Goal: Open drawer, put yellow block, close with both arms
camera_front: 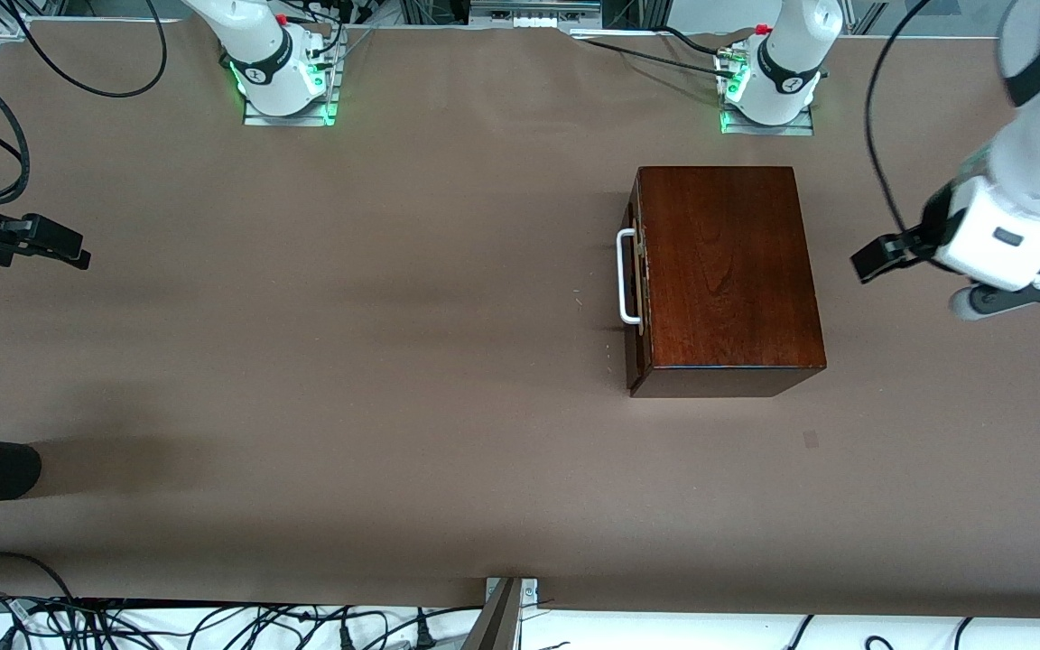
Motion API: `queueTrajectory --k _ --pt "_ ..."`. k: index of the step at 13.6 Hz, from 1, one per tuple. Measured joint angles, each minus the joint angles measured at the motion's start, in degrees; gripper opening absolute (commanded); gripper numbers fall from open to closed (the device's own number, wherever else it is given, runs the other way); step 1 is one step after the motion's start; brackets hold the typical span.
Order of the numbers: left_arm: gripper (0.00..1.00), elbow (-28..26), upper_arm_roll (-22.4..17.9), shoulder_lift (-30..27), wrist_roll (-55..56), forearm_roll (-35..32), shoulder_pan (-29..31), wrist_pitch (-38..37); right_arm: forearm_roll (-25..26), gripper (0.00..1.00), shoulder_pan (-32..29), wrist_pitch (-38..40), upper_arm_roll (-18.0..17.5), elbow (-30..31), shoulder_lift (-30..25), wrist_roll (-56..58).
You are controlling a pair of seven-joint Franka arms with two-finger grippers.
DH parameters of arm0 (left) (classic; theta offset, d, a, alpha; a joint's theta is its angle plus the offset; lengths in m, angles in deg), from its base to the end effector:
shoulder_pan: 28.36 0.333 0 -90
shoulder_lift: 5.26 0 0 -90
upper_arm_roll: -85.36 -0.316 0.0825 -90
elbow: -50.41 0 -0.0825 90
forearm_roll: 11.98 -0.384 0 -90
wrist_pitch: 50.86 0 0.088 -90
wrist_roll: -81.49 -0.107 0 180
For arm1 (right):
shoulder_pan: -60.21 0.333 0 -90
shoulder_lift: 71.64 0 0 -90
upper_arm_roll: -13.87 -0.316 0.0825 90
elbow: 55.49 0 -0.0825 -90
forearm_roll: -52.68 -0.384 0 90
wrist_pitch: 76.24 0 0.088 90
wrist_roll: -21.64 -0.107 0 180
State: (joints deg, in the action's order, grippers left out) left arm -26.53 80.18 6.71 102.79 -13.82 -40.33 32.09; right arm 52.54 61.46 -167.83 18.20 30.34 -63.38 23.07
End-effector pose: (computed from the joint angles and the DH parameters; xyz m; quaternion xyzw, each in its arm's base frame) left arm 0.6003 -0.0739 0.5998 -0.9903 -0.1267 0.0438 0.0372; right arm 0.5984 -0.0288 0.5783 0.9997 -0.0142 -0.0218 0.0034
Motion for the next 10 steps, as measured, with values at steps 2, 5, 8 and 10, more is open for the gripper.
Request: queueTrajectory --k 2,5,8,10 --pt "1.00 -3.4 0.0 -2.6 -3.2 0.6 1.8 1.6 0.0 1.00 0.0 0.0 0.0 0.0 0.0 0.0" --pt "1.00 -11.1 0.0 -8.1 -5.8 0.6 2.2 5.5 0.0 1.00 0.0 0.0 0.0 0.0 0.0 0.0" --pt "1.00 -17.7 0.1 -13.1 -6.6 0.6 2.2 7.9 0.0 1.00 0.0 0.0 0.0 0.0 0.0 0.0" --pt "1.00 -20.2 0.2 -15.2 -6.8 0.6 2.2 8.6 0.0 1.00 0.0 0.0 0.0 0.0 0.0 0.0"
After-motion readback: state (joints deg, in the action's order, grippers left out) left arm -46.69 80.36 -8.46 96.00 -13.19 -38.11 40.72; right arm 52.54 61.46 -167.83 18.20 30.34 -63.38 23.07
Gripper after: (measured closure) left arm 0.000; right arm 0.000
